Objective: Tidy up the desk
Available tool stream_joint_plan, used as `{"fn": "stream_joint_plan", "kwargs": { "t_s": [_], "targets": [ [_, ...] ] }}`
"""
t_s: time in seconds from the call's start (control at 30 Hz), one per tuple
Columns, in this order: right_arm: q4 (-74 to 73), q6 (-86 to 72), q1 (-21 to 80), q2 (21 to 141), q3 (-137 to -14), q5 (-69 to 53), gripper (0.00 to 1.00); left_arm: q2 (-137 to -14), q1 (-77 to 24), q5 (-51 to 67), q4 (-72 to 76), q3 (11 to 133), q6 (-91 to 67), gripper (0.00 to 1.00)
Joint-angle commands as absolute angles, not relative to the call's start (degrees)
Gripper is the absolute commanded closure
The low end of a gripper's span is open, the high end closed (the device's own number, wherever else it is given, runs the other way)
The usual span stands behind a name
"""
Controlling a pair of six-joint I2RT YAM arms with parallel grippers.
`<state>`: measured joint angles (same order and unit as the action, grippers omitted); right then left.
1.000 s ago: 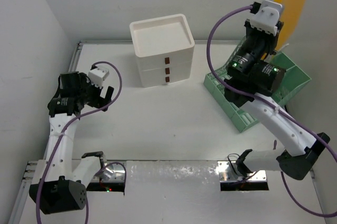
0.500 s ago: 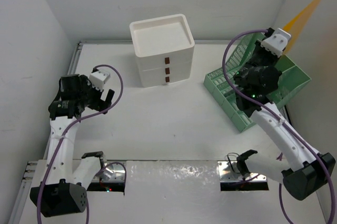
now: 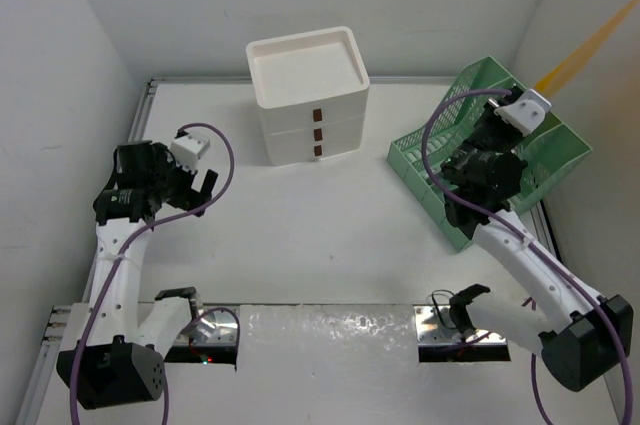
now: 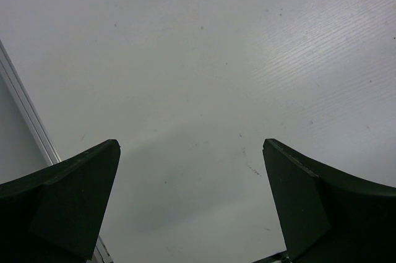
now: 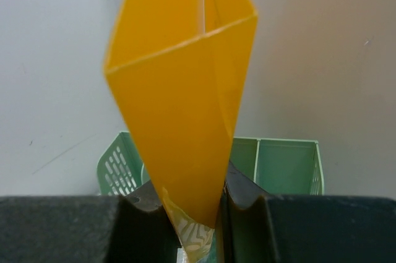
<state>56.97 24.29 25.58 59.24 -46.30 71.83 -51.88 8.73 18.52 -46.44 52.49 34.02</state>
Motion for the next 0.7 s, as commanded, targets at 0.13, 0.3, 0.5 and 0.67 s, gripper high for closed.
{"fn": "stream_joint_plan", "kwargs": {
  "t_s": [0.13,0.3,0.5,0.67],
  "targets": [
    [46.9,17.2,26.6,59.0,-51.7,72.8,1.00,-52.6,9.3,18.8,-44.0,53.2,33.9,0.00],
    [45.1,21.9,31.9,59.0,-55.6,73.6,1.00,-53.3,9.3,18.8,-43.9,53.9,33.8,0.00],
    [39.4,29.3,38.1,60.3,-64.7,76.0,1.00,-53.4,9.3,19.1,-44.0,54.3,34.6,0.00],
    [40.1,30.3,38.4,57.4,-62.9,77.5,1.00,-53.3,9.3,19.5,-43.9,54.3,35.1,0.00]
  ]
}}
